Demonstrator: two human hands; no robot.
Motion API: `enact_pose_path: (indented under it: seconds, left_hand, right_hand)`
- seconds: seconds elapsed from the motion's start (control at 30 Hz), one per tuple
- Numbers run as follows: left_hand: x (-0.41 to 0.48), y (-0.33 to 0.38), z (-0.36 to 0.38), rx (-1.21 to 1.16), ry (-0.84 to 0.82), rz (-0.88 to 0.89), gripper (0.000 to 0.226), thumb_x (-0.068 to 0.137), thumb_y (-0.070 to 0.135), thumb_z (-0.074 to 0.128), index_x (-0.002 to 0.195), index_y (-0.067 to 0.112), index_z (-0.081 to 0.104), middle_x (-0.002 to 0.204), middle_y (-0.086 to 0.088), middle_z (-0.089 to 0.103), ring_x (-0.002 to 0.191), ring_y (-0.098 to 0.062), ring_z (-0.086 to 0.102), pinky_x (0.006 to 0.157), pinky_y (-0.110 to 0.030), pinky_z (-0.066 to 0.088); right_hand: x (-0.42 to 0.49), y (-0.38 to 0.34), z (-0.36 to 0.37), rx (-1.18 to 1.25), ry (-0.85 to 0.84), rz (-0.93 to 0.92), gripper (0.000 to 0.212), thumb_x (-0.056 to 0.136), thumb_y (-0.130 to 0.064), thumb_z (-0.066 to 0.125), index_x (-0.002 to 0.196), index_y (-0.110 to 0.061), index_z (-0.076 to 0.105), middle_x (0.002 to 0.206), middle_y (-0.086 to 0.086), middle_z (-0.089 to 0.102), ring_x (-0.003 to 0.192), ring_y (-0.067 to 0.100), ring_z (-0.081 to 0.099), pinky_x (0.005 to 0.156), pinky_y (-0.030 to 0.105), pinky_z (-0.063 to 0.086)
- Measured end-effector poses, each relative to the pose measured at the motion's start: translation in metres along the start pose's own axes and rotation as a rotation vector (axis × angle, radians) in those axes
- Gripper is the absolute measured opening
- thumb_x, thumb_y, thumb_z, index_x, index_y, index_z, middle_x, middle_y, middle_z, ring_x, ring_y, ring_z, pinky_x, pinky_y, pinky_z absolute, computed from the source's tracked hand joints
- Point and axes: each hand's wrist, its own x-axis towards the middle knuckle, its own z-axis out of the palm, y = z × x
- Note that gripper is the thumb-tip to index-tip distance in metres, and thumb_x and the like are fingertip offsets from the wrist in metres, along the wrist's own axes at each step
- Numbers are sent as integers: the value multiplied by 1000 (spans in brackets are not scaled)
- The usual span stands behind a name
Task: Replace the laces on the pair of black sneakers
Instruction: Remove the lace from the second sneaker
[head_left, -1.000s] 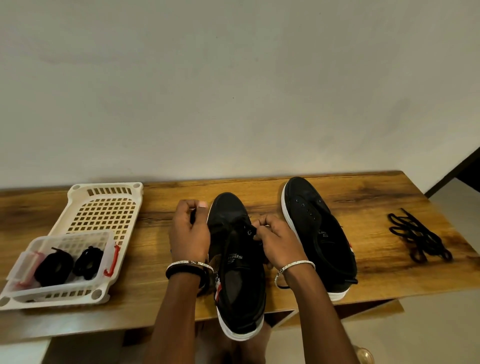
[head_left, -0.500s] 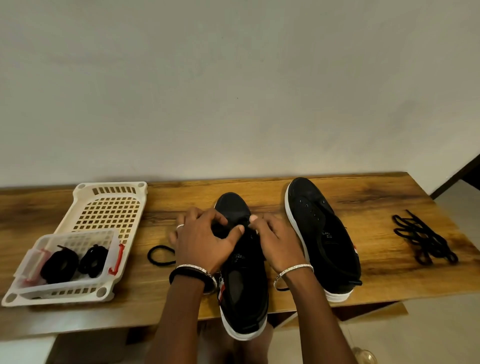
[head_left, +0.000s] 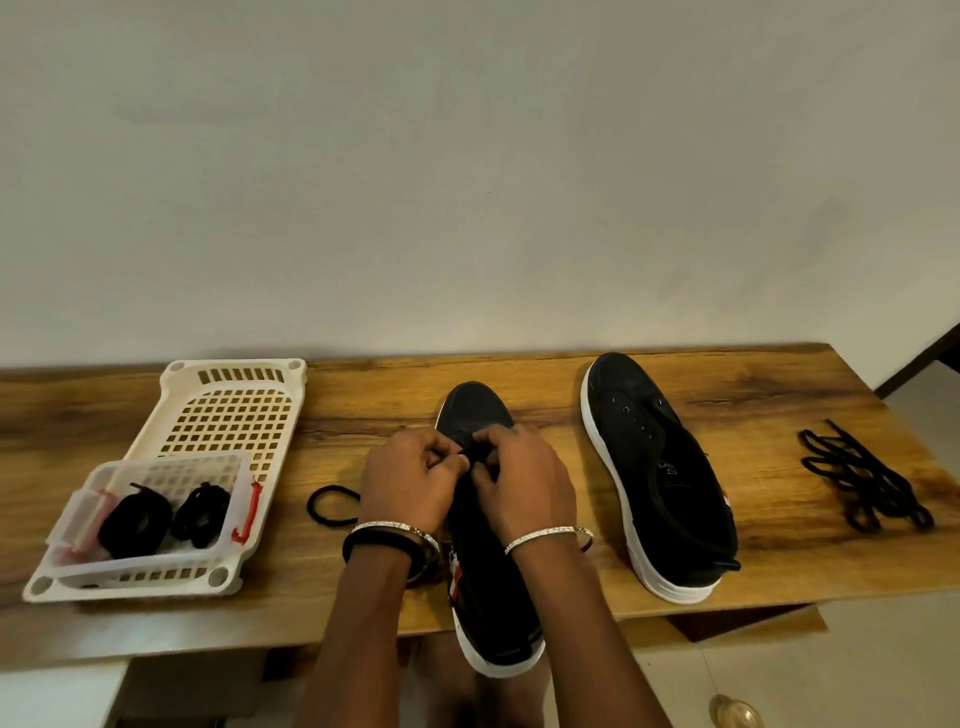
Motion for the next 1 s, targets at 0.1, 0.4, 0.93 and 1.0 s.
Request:
enact_pose_path:
  seconds: [0.1, 0.4, 0.93, 1.0]
  left_hand:
    - [1, -2, 1, -22, -1, -7, 4, 81, 17, 76, 80, 21, 74, 63, 7, 68, 61, -8, 63, 55, -21, 41]
    - [-2, 3, -1, 27, 19, -14, 4, 83, 22, 74, 80, 23, 71, 66, 10, 65, 60, -5, 59, 51, -20, 36]
    - [1, 3, -3, 41, 20, -54, 9, 86, 22, 68, 77, 24, 68, 66, 5, 65, 58, -12, 60, 50, -24, 38]
    - [0, 3, -3, 44, 18, -60, 10, 87, 22, 67, 78, 24, 68, 68, 4, 66, 59, -12, 60, 50, -24, 39]
  right_hand:
    - [1, -5, 1, -76, -14, 29, 24, 99, -27, 59, 121, -25, 65, 118, 1, 59, 112, 24, 57, 81, 35, 49]
    - [7, 11, 8, 696, 321, 495, 14, 92, -22, 67, 82, -13, 68, 76, -1, 70, 71, 17, 65, 71, 37, 55]
    - [0, -6, 5, 7, 65, 7, 11, 98, -28, 60, 105, -23, 67, 107, -2, 61, 96, 18, 61, 77, 31, 49]
    - [1, -3, 8, 253, 209, 151, 5, 96, -24, 61, 93, -20, 62, 89, -3, 64, 81, 17, 62, 68, 30, 46]
